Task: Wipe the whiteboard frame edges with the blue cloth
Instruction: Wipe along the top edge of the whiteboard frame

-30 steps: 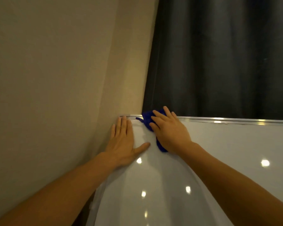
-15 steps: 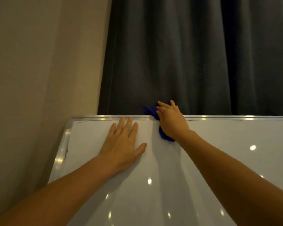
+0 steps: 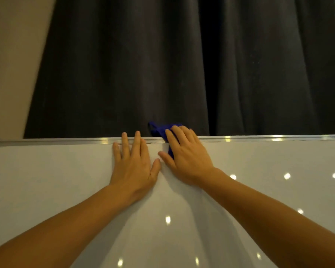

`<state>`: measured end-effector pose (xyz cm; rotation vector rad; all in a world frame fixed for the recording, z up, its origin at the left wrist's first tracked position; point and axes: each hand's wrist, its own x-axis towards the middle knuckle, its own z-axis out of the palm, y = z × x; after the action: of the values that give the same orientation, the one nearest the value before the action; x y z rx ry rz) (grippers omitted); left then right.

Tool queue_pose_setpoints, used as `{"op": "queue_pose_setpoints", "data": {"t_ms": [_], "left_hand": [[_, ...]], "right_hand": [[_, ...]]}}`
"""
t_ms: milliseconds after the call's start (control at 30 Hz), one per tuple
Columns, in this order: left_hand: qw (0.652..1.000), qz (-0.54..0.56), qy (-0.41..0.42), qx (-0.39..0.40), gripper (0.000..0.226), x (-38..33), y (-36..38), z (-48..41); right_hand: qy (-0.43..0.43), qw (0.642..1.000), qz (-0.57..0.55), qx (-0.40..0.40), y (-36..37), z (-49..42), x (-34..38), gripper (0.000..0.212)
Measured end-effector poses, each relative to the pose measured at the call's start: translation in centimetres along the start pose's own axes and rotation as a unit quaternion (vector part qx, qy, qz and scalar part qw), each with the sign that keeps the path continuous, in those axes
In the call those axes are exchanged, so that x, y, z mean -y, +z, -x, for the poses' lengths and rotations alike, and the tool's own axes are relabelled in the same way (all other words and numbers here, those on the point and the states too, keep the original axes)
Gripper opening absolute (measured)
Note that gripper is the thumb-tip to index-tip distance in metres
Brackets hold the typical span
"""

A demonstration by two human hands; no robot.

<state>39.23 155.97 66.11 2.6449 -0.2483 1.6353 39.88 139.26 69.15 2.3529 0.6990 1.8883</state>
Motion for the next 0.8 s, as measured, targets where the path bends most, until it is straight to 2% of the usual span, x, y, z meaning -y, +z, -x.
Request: {"op": "queue_pose_setpoints", "data": {"t_ms": [33, 100, 167, 200, 267, 333, 400, 467, 500, 567, 667, 733, 800], "left_hand": [[1.0, 0.006, 0.001, -0.001, 0.076, -0.8, 0.2, -0.1], [1.0, 0.018, 0.012, -0.001, 0.075, -2.0, 0.7, -0.5], [0.999, 0.019, 0.036, 0.001, 0.078, -3.1, 0.8, -1.1], [0.999, 0.017, 0.05, -0.001, 0.079, -3.8, 0.8, -1.5], [0.997, 0.021, 0.068, -0.009, 0.079, -5.5, 0.9, -2.3], [0.997, 0.023, 0.077, -0.006, 0.079, -6.9, 1.1, -2.9], [0.996, 0.015, 0.09, 0.005, 0.081, -7.6, 1.7, -3.1], [0.996, 0.003, 0.093, 0.012, 0.084, -7.8, 2.1, -3.1], [0.996, 0.003, 0.091, 0.014, 0.088, -7.9, 2.2, -3.2], [0.996, 0.01, 0.09, 0.019, 0.095, -8.9, 2.2, -3.7], [0.992, 0.029, 0.119, 0.018, 0.095, -12.1, 2.4, -4.4], [0.991, 0.034, 0.131, 0.022, 0.097, -14.5, 2.8, -4.6], [0.99, 0.024, 0.134, 0.034, 0.101, -16.0, 3.2, -4.6]], "right_hand": [[0.011, 1.0, 0.014, 0.004, -0.4, -0.5, -1.7, 0.059], [0.092, 0.995, 0.03, 0.01, -1.2, -2.2, -5.9, 0.045], [0.122, 0.986, 0.08, 0.075, -1.6, -3.3, -8.9, 0.039], [0.108, 0.985, 0.098, 0.096, -1.3, -3.5, -9.2, 0.04], [0.045, 0.993, 0.084, 0.067, -0.4, -2.9, -7.4, 0.037], [0.018, 0.999, 0.025, 0.024, -0.1, -1.7, -6.4, 0.052], [0.042, 0.997, 0.041, 0.048, -1.2, -0.2, -9.4, 0.063], [0.094, 0.985, 0.123, 0.082, -1.9, 1.8, -14.8, 0.06], [0.14, 0.977, 0.133, 0.089, -2.4, 2.9, -16.8, 0.057], [0.209, 0.971, 0.087, 0.078, -2.9, 4.0, -17.9, 0.072], [0.173, 0.98, 0.018, 0.094, -0.9, 2.9, -15.1, 0.092], [0.138, 0.985, 0.019, 0.097, -0.6, 2.6, -15.4, 0.087], [0.14, 0.982, 0.072, 0.107, -1.6, 3.0, -19.1, 0.071]]}}
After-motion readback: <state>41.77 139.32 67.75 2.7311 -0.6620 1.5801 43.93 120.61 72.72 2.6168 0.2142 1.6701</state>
